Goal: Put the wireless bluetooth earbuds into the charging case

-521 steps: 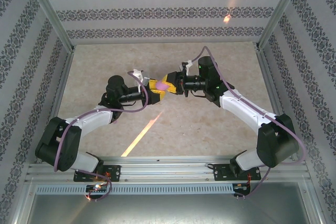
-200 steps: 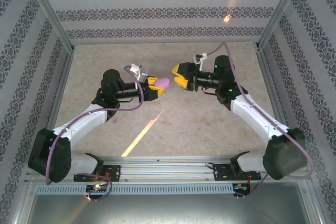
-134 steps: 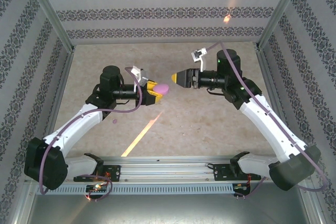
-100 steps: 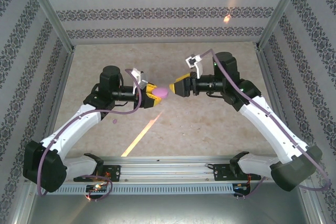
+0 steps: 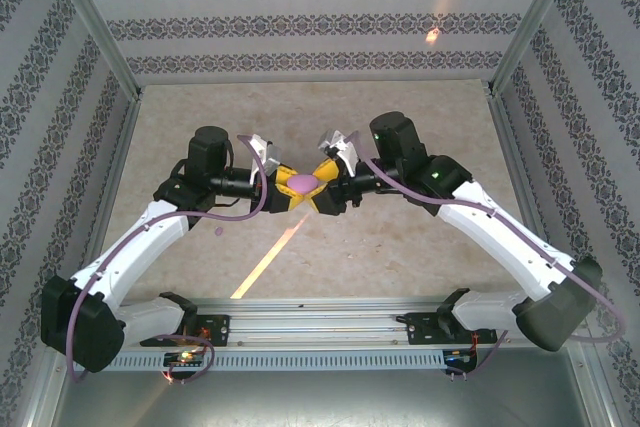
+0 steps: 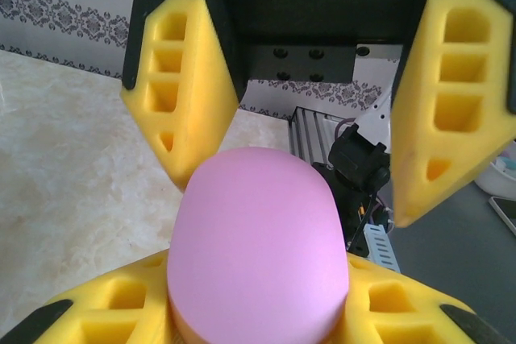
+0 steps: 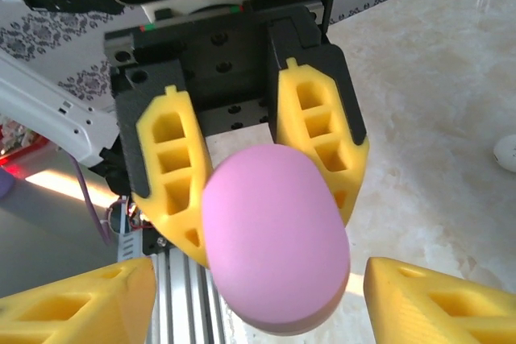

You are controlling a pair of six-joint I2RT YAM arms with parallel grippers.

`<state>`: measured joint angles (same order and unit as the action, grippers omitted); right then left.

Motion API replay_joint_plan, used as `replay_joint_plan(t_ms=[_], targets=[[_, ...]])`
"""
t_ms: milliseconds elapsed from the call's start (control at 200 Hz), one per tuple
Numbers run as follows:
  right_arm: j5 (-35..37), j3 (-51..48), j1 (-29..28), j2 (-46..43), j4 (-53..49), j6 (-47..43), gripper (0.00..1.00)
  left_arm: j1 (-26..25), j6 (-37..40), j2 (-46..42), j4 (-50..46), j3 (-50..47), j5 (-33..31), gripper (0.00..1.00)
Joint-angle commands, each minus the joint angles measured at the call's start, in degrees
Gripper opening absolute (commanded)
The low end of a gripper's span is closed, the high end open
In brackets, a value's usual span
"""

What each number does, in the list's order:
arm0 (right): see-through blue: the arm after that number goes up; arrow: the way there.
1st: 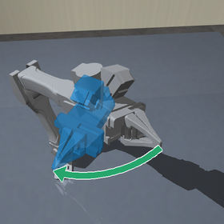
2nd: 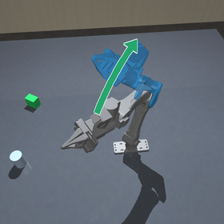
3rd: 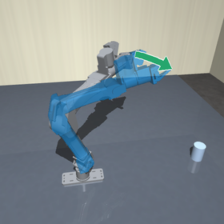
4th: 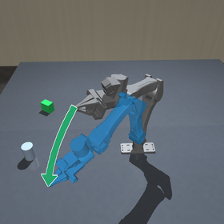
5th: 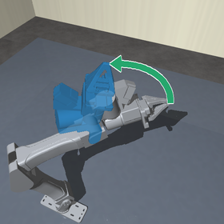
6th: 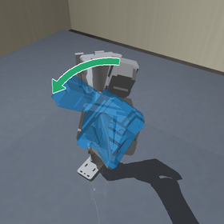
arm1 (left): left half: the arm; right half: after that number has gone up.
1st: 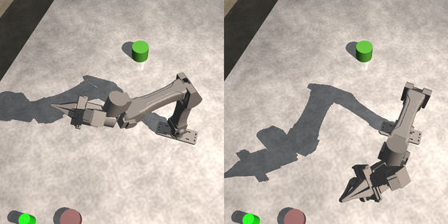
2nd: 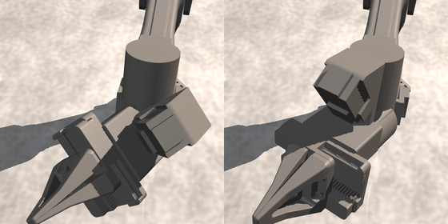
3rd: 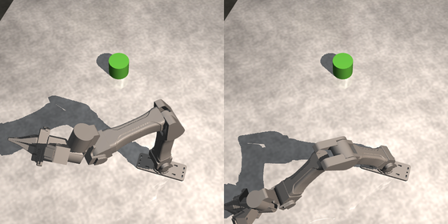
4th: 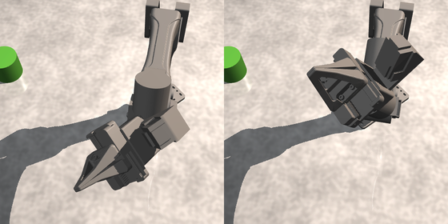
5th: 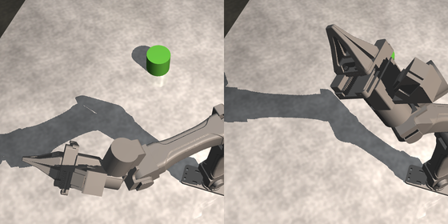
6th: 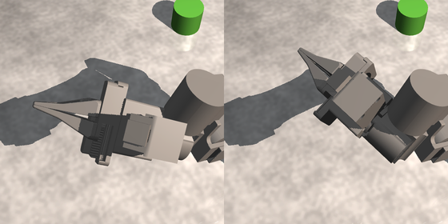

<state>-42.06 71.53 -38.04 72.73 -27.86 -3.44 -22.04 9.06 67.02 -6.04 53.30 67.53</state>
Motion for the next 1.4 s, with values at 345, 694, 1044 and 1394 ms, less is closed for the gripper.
replay_joint_plan(t_ms=[345, 694, 1044, 1394], targets=[[-3.0, 1.6, 1.7, 2.6, 4.3, 5.3, 0.35, -0.1, 0.0, -1.5, -0.2, 1.6, 2.9, 0.10], [-7.8, -2.5, 6.1, 2.6, 16.2, 21.3, 0.39, -0.3, -2.0, -1.4, 2.8, 1.5, 3.1, 0.08], [-3.1, -2.9, 7.2, 3.8, 17.7, 28.7, 0.51, -0.4, -1.5, -1.5, 2.2, 0.8, 1.3, 0.09], [0.3, -3.9, 7.1, 3.7, 16.9, 32.3, 0.52, -0.3, -1.4, -1.7, 2.5, -0.3, -0.7, 0.09]])
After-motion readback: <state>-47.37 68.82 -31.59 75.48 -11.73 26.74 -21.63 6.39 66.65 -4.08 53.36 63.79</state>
